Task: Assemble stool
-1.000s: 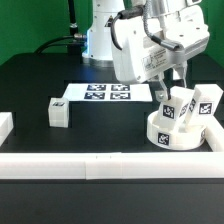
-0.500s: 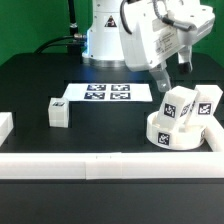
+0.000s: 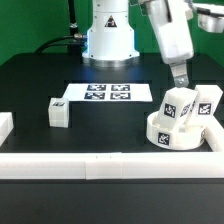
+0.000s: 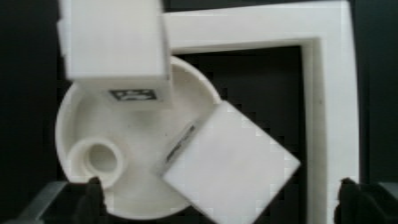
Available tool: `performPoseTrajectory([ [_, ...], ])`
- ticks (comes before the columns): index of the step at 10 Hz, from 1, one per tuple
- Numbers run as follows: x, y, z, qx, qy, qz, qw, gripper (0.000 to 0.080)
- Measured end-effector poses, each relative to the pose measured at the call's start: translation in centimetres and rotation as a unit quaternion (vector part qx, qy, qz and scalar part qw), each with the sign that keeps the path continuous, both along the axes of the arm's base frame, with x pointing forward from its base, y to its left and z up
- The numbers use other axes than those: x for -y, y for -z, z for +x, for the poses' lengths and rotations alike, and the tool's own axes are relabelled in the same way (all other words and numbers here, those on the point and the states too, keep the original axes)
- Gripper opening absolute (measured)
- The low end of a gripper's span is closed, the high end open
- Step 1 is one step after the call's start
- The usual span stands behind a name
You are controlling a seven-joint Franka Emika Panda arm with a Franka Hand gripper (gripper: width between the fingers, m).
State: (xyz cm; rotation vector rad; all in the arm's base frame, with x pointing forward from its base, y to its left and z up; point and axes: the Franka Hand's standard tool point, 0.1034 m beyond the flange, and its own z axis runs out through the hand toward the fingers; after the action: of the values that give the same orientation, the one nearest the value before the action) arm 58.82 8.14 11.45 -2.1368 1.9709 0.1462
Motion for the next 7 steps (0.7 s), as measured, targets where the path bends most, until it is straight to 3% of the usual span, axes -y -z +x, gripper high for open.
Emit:
performPoseTrajectory([
  [2, -1.1, 0.01, -0.3, 0.004, -0.062, -0.011, 0.998, 0.0649],
  [7, -0.83, 0.1, -0.33, 0.04, -0.224, -0.025, 0.974, 0.0649],
])
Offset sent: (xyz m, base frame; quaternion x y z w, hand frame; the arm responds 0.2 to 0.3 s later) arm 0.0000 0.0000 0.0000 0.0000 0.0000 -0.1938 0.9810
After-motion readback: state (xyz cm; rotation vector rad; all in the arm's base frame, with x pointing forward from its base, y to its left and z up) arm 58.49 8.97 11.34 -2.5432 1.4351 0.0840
